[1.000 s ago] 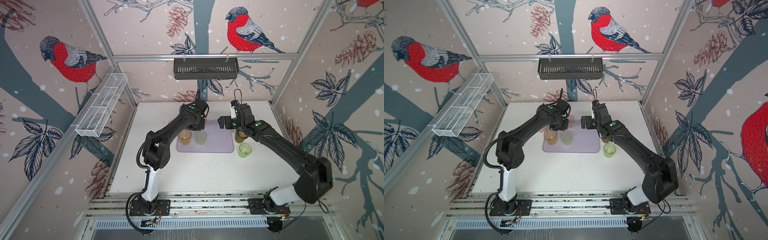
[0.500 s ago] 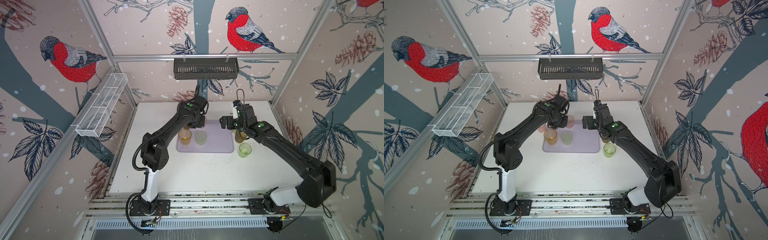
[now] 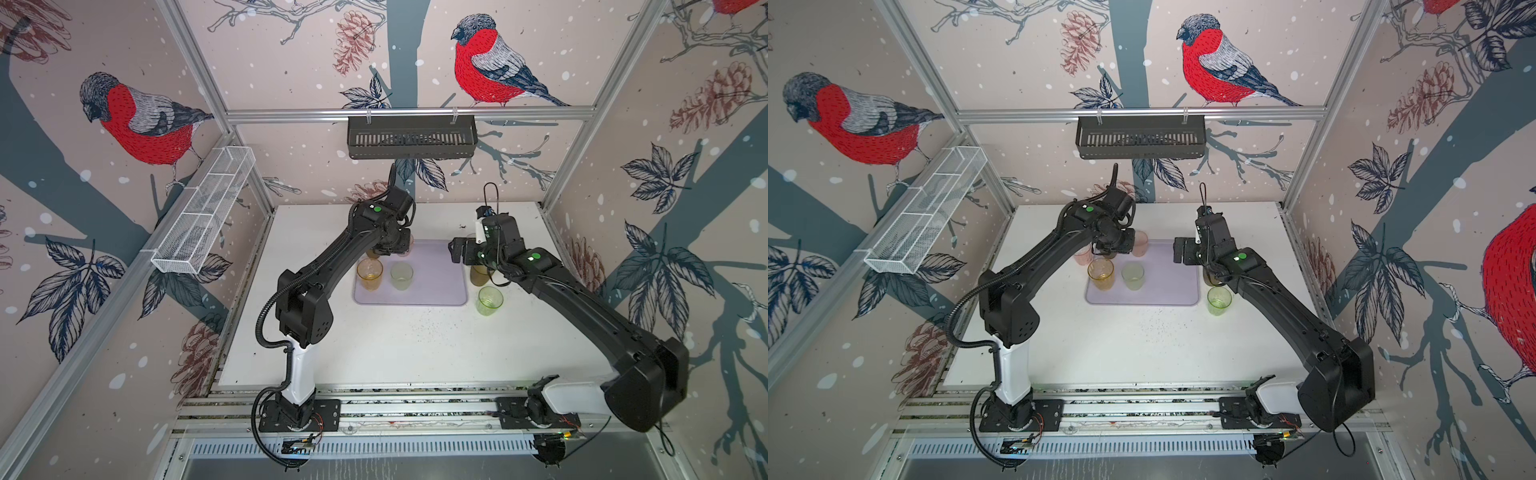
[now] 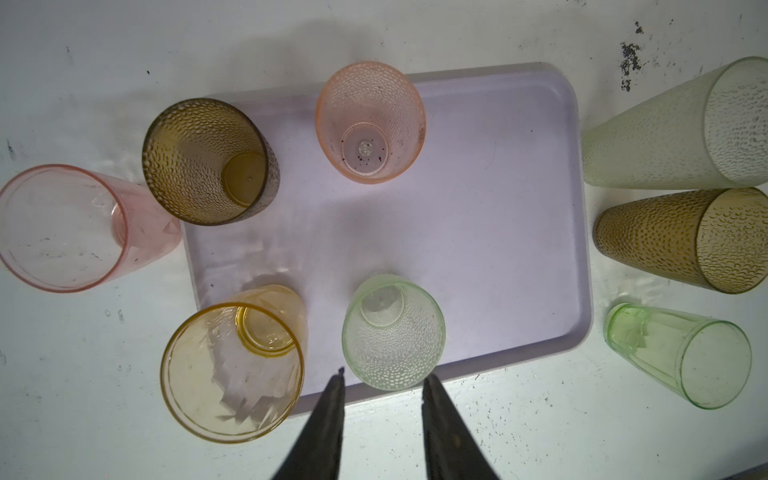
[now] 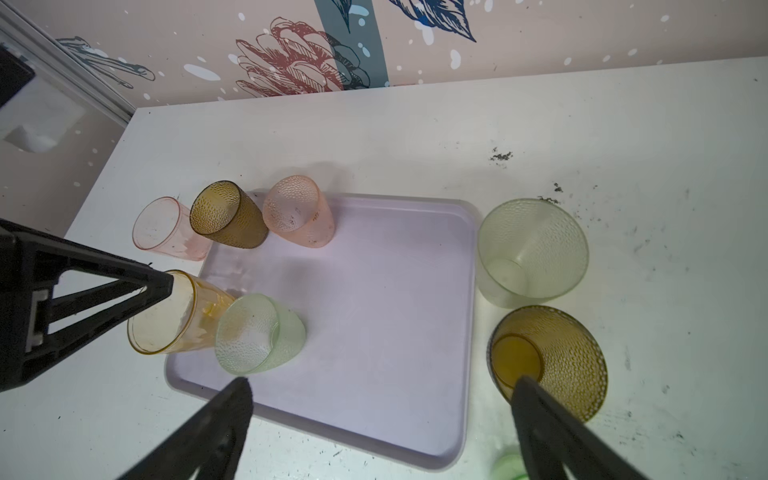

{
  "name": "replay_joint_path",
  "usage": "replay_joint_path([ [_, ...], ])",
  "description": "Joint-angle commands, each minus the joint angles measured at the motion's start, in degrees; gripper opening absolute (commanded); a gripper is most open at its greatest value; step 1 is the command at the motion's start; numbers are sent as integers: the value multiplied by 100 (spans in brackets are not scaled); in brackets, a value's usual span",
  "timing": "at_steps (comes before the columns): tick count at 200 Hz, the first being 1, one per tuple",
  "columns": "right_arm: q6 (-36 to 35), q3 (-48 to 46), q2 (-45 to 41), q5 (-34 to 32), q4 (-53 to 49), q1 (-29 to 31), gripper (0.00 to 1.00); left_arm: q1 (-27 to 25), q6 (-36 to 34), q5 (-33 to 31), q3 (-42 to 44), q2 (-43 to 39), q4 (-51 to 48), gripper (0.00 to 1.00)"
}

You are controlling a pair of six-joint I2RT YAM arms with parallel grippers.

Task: Place the glasses into the tray
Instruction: 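Open the left gripper and raise it off the green glass, then move the right gripper toward the clear green glass beside the tray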

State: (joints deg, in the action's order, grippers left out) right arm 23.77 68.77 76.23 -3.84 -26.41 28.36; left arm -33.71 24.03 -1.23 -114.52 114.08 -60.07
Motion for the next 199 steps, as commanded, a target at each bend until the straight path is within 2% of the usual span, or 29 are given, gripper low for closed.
replay_joint_path([
  [1,39,-84,-168,-80,-277,-56,98,-32,29,237,101,-134,101,37],
  [46,212,-400,-646,-164,-703,-294,97,-146,-54,712,368,-289,553,39],
  [117,122,-578,-727,-392,-1286,-727,97,-272,-311,1180,325,-223,989,42],
  [176,323,-1105,-964,322,-1246,-1652,96,-310,-486,1445,102,-132,1031,46],
  [199,418,-1369,-1077,786,-1133,-2045,95,-313,-493,1477,115,-144,1068,53],
])
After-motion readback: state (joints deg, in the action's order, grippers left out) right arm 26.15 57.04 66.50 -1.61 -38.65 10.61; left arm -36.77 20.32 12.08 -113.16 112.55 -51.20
